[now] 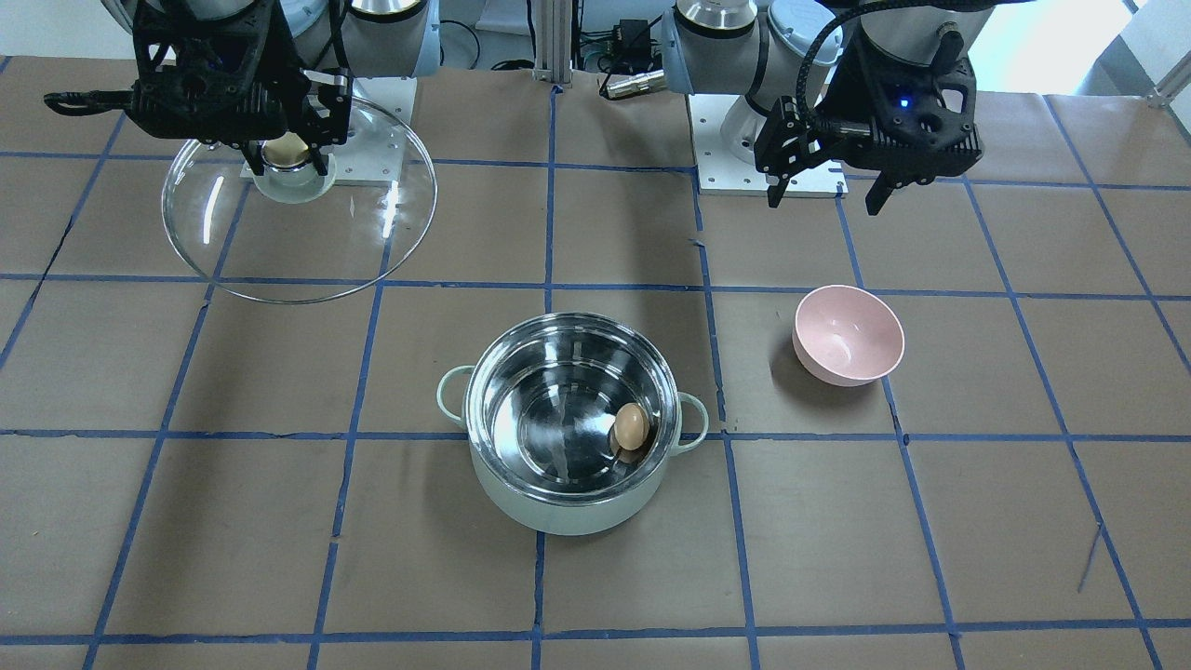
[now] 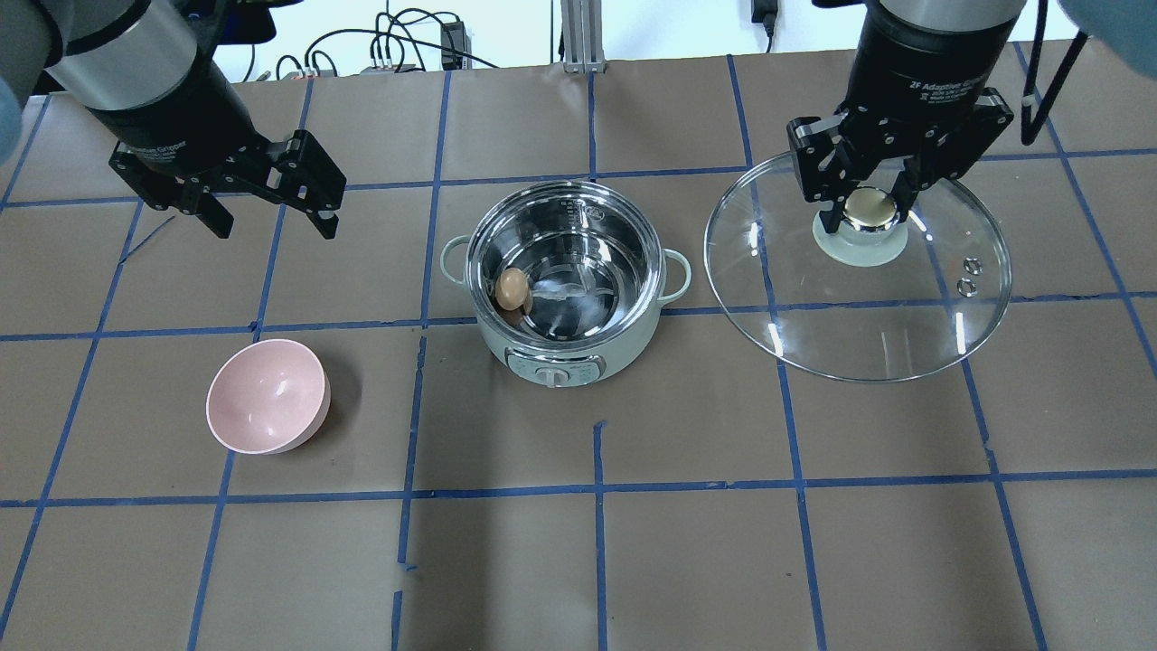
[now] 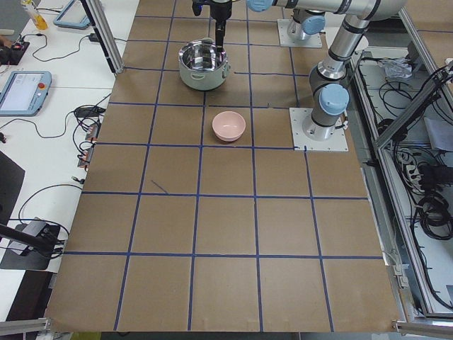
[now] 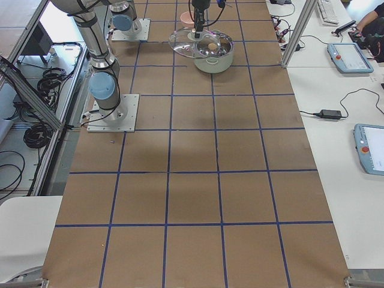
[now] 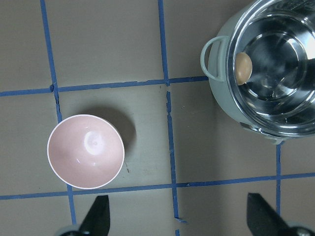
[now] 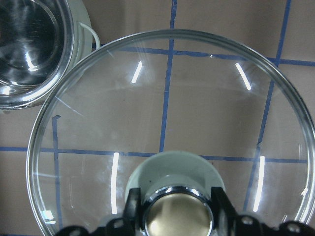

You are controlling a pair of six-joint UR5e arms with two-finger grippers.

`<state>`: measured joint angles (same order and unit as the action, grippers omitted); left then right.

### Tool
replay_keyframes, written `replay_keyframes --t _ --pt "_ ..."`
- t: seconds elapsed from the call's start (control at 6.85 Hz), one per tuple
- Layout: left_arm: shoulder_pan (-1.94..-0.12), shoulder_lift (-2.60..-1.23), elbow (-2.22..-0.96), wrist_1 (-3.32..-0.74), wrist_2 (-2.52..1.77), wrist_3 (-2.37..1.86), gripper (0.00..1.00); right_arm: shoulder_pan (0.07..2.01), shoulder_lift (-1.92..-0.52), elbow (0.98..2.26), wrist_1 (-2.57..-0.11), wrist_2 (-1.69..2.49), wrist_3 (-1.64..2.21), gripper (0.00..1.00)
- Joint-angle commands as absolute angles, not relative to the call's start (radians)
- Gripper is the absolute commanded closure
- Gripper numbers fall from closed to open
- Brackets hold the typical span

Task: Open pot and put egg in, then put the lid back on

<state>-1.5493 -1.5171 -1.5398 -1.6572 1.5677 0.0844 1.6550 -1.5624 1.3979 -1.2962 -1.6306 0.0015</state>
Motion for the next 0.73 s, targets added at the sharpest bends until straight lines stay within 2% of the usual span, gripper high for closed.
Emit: replay_keyframes --t 0.0,0.58 --pt "-1.549 -1.516 -1.540 -1.658 1.568 0.084 0.03 1.655 -1.571 1.407 -1.296 -1.631 0.002 0.50" --pt "-1.549 -1.516 -1.540 -1.657 1.568 0.084 0.03 1.655 -1.572 1.413 -1.296 -1.631 0.002 0.50"
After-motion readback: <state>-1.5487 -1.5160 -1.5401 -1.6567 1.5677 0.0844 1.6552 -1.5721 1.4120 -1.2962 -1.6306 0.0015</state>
